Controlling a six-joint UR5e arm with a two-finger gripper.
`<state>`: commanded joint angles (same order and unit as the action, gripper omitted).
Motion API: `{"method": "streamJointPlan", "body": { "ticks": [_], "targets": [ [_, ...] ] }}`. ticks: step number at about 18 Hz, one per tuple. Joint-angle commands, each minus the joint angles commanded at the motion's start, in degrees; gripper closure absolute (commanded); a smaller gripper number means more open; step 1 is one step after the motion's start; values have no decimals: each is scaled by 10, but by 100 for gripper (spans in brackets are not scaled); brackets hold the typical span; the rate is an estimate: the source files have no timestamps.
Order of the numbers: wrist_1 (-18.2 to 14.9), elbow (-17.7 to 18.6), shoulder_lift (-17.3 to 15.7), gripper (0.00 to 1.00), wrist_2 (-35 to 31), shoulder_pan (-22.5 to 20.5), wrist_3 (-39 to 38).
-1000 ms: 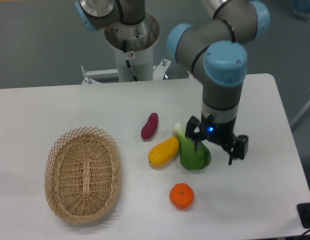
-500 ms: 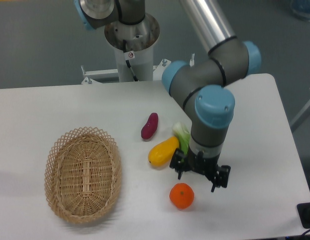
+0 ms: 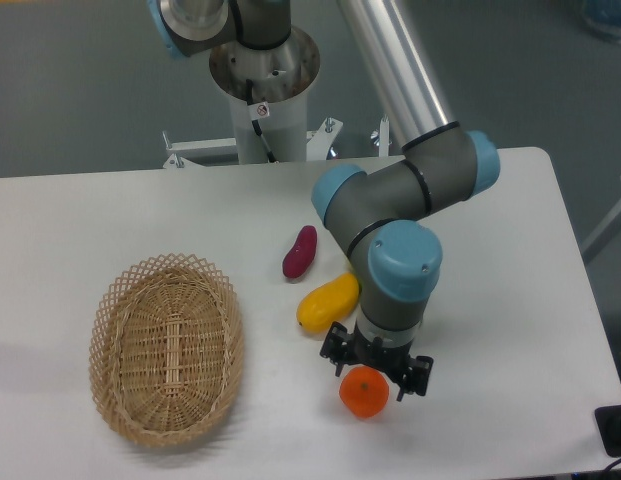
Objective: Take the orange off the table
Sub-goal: 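Lower the gripper down around the orange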
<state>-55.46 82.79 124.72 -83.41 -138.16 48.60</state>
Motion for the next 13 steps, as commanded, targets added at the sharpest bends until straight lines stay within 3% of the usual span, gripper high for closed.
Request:
{"method": "streamJointPlan", "body": {
  "ticks": [6,13],
  "targets": [
    [52,19,11,0,-16,3,-6],
    [88,33,19,0,-50,4,-23]
  ]
}}
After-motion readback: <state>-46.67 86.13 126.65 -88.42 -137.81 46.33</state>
